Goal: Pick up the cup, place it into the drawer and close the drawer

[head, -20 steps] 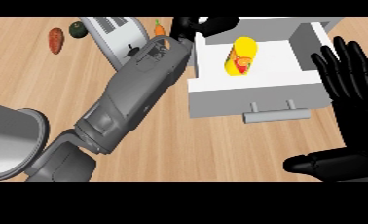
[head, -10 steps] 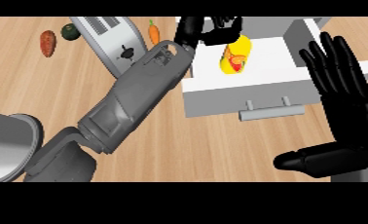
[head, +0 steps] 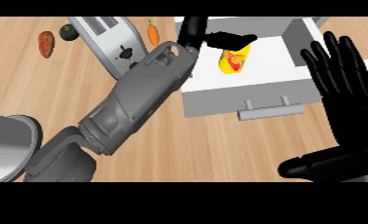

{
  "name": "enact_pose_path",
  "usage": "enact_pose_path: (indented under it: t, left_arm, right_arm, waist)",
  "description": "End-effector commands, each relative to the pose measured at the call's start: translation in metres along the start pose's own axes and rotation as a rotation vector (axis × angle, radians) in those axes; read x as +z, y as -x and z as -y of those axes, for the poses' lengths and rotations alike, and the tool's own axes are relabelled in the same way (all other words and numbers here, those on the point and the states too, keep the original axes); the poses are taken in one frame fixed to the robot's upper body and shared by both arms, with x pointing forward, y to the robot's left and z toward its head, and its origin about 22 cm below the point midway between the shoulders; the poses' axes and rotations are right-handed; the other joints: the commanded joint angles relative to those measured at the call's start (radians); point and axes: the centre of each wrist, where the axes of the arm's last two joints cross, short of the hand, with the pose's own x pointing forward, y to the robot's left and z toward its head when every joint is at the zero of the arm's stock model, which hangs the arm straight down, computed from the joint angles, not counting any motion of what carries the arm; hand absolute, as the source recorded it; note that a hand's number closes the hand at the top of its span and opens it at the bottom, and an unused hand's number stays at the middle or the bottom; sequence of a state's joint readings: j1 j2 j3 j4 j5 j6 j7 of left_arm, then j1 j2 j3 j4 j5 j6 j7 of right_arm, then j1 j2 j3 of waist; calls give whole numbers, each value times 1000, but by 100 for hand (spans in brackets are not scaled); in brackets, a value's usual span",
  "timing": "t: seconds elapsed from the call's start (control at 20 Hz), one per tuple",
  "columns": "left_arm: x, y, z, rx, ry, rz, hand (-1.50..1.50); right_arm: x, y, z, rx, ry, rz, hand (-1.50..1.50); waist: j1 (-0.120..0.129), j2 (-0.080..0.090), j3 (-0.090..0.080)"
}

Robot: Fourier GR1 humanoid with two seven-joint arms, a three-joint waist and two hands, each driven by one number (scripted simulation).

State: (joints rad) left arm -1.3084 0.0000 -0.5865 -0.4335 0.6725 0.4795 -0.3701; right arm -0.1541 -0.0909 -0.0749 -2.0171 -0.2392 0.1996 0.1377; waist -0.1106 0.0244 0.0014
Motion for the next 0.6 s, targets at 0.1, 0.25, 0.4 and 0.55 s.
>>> enact_pose_path:
  t: [0.1, 0.25, 0.4, 0.55]
  left_arm:
    - [4, -1, 1, 155, -1, 95, -150]
    - [-1, -15, 3, 235, 0, 112, -150]
    - [-9, -34, 4, 288, 9, 101, -150]
    - [1, -3, -28, 291, -43, 77, -150]
  right_arm:
    - [10, -4, 2, -42, 2, -9, -150]
    - [7, -14, 9, -46, -9, -26, -150]
    - [15, -13, 19, -45, -31, -16, 150]
    - [32, -7, 15, 28, -83, -26, 150]
  waist:
    - [39, -10, -1]
    - [69, -18, -1]
    - [88, -23, -1]
    - [109, -27, -1]
